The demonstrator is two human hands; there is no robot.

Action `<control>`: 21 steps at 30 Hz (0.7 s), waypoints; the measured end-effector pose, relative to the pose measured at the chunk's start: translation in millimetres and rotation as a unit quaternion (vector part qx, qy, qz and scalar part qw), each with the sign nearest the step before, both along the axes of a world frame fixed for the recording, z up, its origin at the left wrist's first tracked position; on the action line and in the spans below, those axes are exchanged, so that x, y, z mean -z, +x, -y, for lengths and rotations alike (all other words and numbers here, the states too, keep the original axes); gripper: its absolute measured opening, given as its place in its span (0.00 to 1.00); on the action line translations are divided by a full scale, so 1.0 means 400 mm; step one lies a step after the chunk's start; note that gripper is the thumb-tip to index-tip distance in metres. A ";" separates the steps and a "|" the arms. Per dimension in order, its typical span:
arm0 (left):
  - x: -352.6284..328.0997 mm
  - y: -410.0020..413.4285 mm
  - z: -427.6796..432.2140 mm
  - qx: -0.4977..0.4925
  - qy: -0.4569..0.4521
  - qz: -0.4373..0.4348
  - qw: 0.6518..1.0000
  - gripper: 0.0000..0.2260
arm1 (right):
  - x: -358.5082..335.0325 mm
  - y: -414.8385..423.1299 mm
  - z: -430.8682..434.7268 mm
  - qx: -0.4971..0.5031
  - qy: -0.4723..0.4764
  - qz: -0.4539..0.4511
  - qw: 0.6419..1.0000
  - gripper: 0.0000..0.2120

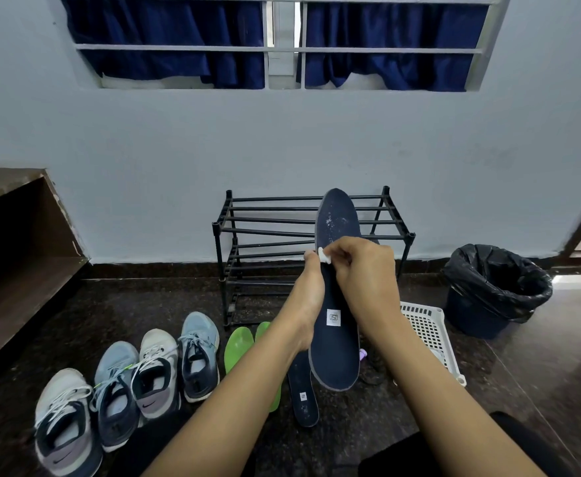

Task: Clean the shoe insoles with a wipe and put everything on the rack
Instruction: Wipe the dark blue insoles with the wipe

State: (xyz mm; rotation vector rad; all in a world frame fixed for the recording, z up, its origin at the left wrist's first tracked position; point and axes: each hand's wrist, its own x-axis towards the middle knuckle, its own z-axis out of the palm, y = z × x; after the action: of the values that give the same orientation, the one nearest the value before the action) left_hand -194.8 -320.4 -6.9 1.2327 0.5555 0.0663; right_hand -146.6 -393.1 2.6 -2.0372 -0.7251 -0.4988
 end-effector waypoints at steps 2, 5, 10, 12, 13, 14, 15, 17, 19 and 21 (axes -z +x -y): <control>-0.007 -0.003 -0.004 -0.002 -0.008 0.006 1.000 0.27 | 0.001 -0.005 0.003 0.001 0.007 0.005 1.000 0.09; -0.014 0.004 -0.023 -0.005 -0.036 0.027 0.999 0.25 | 0.005 -0.016 0.004 -0.011 0.024 0.001 1.000 0.08; -0.011 0.009 -0.035 -0.010 -0.048 0.031 0.998 0.25 | 0.020 -0.020 -0.002 -0.018 0.003 0.008 1.000 0.07; -0.006 0.007 -0.026 -0.007 -0.047 0.022 0.999 0.27 | 0.020 -0.018 -0.005 -0.014 -0.014 0.019 1.000 0.08; -0.002 0.008 -0.022 -0.003 -0.045 0.018 0.999 0.27 | 0.017 -0.016 -0.006 -0.010 -0.020 0.025 0.999 0.08; 0.000 0.008 -0.016 0.002 -0.043 0.019 0.999 0.27 | 0.013 -0.013 -0.006 -0.003 -0.024 0.032 0.999 0.08; 0.004 0.008 -0.011 0.005 -0.042 0.022 0.999 0.27 | 0.009 -0.010 -0.005 0.003 -0.025 0.039 0.999 0.08; 0.004 0.007 -0.006 0.006 -0.036 0.030 0.999 0.25 | 0.002 -0.008 -0.002 0.009 -0.020 0.041 0.999 0.08; 0.000 0.006 -0.011 0.008 -0.030 0.034 0.999 0.20 | 0.002 -0.011 0.001 0.009 -0.018 0.035 0.999 0.09; -0.002 0.004 -0.018 0.013 -0.023 0.028 0.999 0.16 | 0.007 -0.020 0.003 0.007 -0.027 0.030 0.999 0.08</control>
State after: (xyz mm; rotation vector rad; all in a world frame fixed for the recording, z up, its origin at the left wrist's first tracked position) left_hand -193.1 -313.2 -6.0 1.1885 0.4895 0.0662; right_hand -154.7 -394.2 -0.1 -2.0863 -0.7680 -0.5565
